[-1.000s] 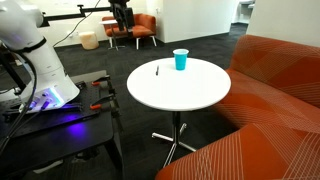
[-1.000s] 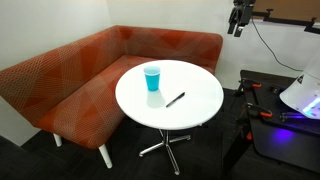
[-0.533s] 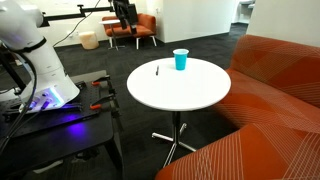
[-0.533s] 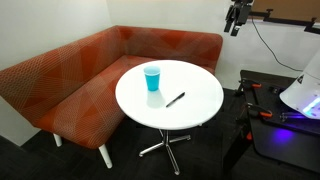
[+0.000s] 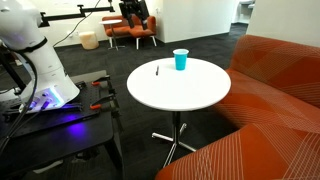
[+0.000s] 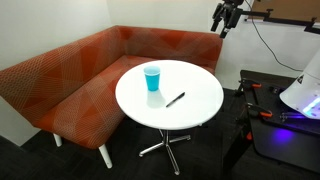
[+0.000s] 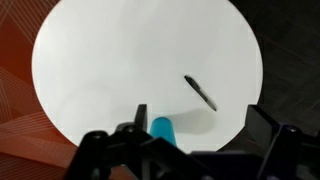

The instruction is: Put the pen inside the light blue cup

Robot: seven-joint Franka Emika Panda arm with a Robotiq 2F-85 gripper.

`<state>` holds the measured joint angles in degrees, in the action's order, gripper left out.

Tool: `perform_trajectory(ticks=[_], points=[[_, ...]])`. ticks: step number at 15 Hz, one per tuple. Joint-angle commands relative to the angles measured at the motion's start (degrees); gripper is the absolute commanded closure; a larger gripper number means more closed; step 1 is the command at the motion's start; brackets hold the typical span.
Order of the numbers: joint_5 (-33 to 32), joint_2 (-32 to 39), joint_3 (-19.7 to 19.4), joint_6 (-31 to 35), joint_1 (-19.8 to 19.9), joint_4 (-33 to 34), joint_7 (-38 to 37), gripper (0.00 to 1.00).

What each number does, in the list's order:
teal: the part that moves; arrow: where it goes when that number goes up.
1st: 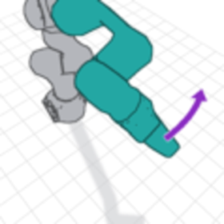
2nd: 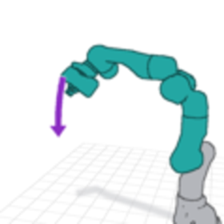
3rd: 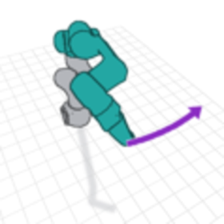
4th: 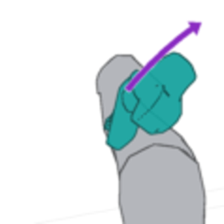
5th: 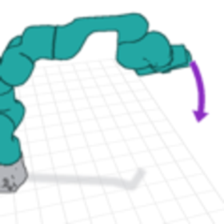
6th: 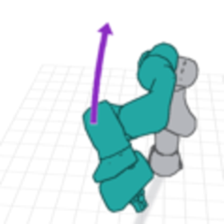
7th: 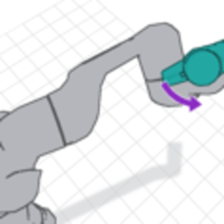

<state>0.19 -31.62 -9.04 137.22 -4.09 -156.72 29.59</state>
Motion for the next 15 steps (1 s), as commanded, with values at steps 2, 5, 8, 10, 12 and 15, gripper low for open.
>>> perform_trajectory(ticks=[2, 5, 8, 10, 12, 15], points=[[0.6, 6.9, -1.6, 4.1, -4.5, 4.1, 8.8, 0.00], [2.8, 10.6, -2.5, 5.9, -6.9, 6.5, 16.8, 0.00], [4.4, 15.0, -2.2, 8.4, -7.8, 9.0, 24.3, 0.00], [6.3, 18.2, -1.8, 11.1, -8.1, 10.3, 29.1, 0.00], [8.9, 21.6, -1.2, 13.3, -8.4, 11.5, 33.8, 0.00], [13.2, 26.6, 1.0, 13.5, -8.0, 13.6, 39.3, 0.00]])
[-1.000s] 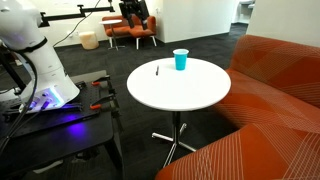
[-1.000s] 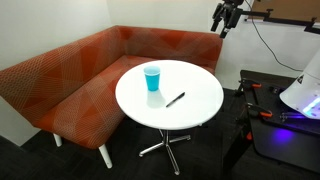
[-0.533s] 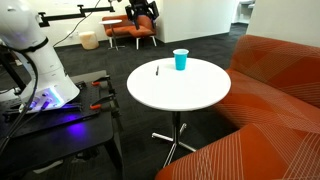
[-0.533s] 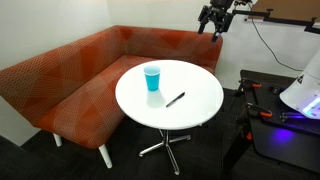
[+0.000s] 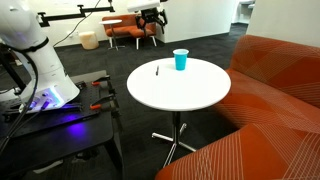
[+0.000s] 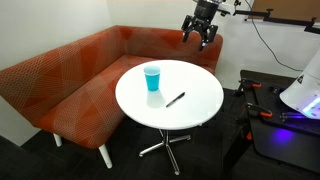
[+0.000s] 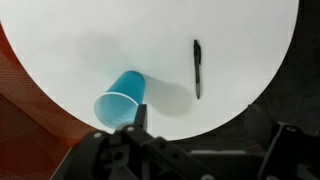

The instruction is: Put the pen inside the light blue cup

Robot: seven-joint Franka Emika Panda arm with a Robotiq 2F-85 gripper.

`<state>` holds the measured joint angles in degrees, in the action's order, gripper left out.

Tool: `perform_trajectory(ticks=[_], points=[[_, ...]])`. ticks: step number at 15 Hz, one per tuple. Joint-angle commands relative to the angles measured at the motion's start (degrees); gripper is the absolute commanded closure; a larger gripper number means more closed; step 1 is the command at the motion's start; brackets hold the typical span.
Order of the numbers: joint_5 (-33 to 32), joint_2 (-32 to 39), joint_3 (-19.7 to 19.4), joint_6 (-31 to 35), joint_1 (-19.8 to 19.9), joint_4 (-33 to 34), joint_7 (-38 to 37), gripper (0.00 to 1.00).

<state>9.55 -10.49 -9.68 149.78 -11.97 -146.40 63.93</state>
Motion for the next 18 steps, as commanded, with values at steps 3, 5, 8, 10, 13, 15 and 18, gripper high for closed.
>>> perform_trajectory(ticks=[3, 5, 8, 10, 13, 15, 18], points=[[6.1, 10.1, 5.0, -0.5, 1.5, 5.6, 6.8, 0.00], [4.9, 12.7, 7.1, -1.5, 2.9, 6.9, 5.2, 0.00], [4.2, 11.1, 9.3, -0.1, 4.5, 4.6, 4.2, 0.00], [4.2, 10.9, 9.4, -0.1, 4.9, 4.5, 4.2, 0.00], [6.1, 12.2, 9.6, 1.1, 4.9, 4.9, 6.4, 0.00], [7.7, 15.0, 10.8, 1.7, 5.1, 6.3, 8.7, 0.00], [7.2, 19.3, 13.1, 2.4, 6.0, 8.0, 9.1, 0.00]])
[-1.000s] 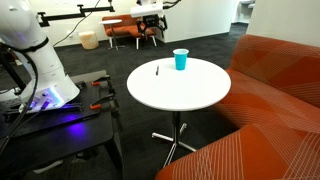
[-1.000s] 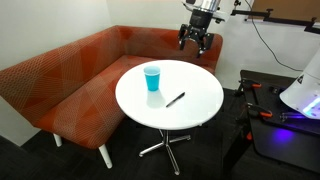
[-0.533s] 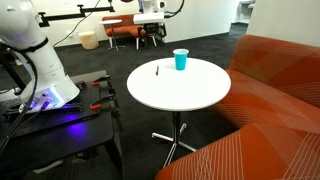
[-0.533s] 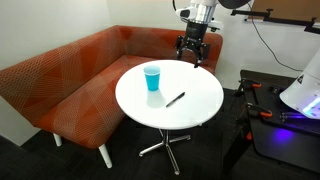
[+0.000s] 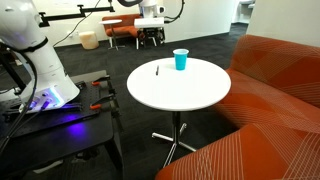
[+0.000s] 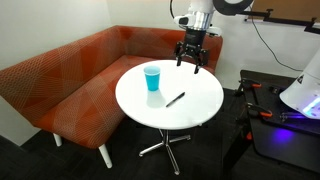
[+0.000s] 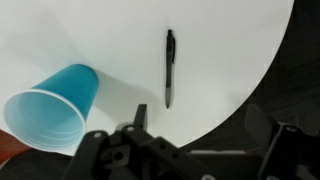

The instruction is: Put the pen inside the light blue cup

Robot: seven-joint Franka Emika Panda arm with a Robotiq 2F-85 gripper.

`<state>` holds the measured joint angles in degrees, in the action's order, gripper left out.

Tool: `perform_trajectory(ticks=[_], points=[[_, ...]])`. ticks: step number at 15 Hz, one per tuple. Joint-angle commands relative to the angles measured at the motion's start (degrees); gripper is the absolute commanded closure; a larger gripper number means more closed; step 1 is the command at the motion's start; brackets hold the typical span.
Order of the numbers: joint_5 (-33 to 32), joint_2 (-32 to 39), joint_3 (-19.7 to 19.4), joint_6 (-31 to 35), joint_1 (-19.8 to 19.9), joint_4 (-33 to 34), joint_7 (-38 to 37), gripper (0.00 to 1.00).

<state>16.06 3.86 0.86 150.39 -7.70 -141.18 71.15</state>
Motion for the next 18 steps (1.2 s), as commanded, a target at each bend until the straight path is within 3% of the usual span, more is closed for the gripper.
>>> perform_trajectory(ticks=[1, 8, 18], points=[[-0.2, 6.2, 3.2, 1.3, 2.1, 3.5, 1.4, 0.00], [-8.4, 14.7, 4.8, 2.3, 3.3, 8.5, -6.0, 0.00], [-19.2, 19.6, 6.3, 1.8, 3.6, 11.1, -16.0, 0.00]])
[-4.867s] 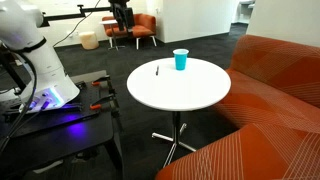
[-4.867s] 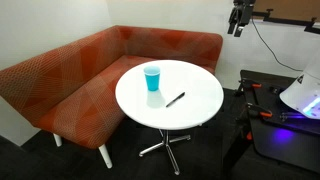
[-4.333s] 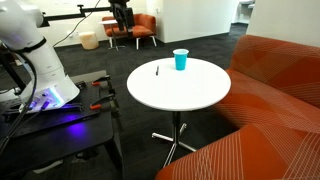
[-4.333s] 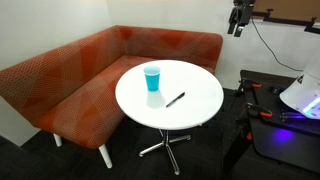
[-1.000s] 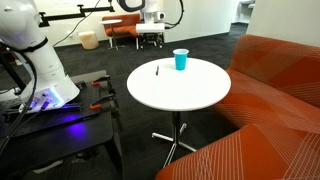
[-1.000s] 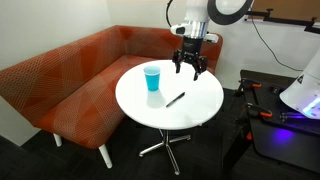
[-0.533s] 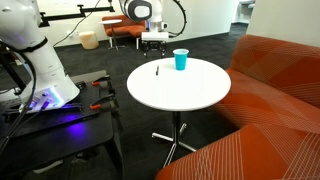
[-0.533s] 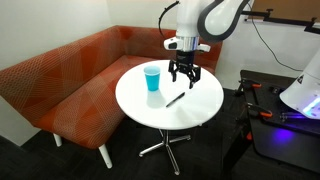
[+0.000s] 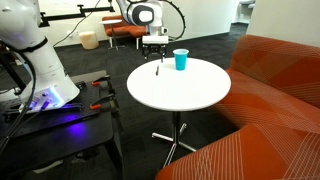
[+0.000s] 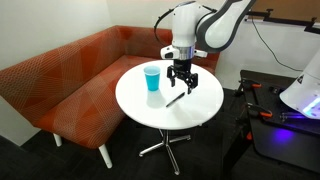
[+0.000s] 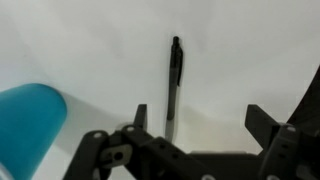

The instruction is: Put the pen inside the light blue cup

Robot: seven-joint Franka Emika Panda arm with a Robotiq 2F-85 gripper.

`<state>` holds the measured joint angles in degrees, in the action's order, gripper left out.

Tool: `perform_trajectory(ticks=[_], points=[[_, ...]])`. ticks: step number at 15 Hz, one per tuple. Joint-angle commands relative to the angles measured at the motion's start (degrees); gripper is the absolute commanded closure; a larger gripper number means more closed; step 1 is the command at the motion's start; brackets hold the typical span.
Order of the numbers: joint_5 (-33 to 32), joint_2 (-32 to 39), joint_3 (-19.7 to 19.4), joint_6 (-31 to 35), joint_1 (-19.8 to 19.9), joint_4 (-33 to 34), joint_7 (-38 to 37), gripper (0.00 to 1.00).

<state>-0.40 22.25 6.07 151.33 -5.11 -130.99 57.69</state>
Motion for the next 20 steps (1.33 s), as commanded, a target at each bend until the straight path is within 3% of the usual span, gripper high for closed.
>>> perform_trajectory(ticks=[1, 8, 19, 20], points=[[-3.1, 1.6, 1.4, 1.3, 1.3, 1.0, -2.4, 0.00], [-2.4, 5.3, 4.1, 3.2, 4.0, 2.4, -0.7, 0.00], [-4.7, 10.3, 4.3, 4.9, 5.7, 6.8, -0.7, 0.00], [-4.8, 10.7, 4.3, 4.7, 5.8, 7.3, -0.7, 0.06]])
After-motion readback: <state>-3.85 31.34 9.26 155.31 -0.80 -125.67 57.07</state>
